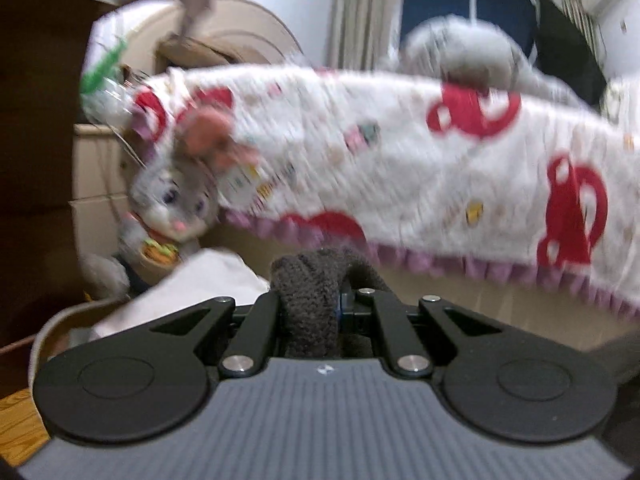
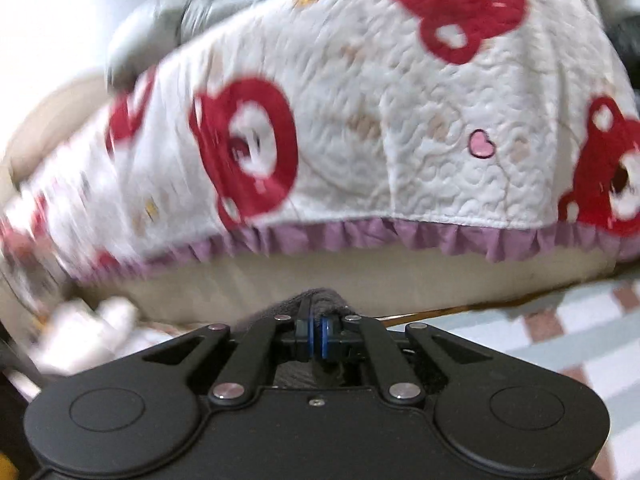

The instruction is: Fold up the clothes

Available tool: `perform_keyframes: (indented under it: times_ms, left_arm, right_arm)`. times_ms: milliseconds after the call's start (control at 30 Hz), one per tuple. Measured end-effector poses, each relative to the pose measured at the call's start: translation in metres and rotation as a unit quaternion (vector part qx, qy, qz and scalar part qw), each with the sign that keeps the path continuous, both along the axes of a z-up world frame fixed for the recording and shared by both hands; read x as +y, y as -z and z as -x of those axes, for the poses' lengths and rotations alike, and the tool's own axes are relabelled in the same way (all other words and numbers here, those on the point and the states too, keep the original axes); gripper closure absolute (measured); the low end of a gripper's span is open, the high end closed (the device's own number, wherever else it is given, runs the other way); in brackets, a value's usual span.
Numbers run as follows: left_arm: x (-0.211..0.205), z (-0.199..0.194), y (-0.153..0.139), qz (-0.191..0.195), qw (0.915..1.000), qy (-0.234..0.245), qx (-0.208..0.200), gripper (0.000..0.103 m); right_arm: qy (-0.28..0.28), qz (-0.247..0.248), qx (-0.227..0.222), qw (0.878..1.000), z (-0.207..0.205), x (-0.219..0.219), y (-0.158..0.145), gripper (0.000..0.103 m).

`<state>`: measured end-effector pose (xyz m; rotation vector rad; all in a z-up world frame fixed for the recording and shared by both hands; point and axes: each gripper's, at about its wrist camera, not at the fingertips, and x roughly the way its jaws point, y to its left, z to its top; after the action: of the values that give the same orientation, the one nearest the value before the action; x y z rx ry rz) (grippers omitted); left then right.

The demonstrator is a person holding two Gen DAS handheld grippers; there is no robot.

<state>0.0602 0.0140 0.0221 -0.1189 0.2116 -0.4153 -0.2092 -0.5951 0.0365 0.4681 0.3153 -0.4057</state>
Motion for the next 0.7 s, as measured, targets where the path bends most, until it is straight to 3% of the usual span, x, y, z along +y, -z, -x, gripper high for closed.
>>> perform_keyframes:
  times_ms: [133,300,400,567,700]
  left_arm:
    - [0.041,0.026,-0.035,0.035,0.9989,-0.024,-0.019,0.096]
    - [0.061,0.060,-0.070,0.039,0.9968,-0.046,-0.052,0.096]
    - [0.053,0.055,-0.078,0.028,0.9959,-0.058,-0.063,0.096]
    - [-0.002,-0.022,-0.057,-0.008,0.9995,-0.021,-0.022,0.096]
    - [-0.080,-0.106,-0.018,-0.067,0.9976,0.009,0.010,0.095]
  right_arm:
    - [-0.009,-0.009,-0.026,1.000,0.044,0.009,-0.033,0.098]
    - [-0.027,-0.077,-0.066,0.994,0.094,0.028,-0.052,0.098]
    - [-0.031,-0.050,-0.045,0.997,0.099,0.040,-0.058,0.098]
    - [-0.036,-0.014,0.011,0.999,0.067,0.013,-0.051,0.099]
    - [-0.017,0.008,0.093,0.996,-0.010,-0.046,-0.010,0.100]
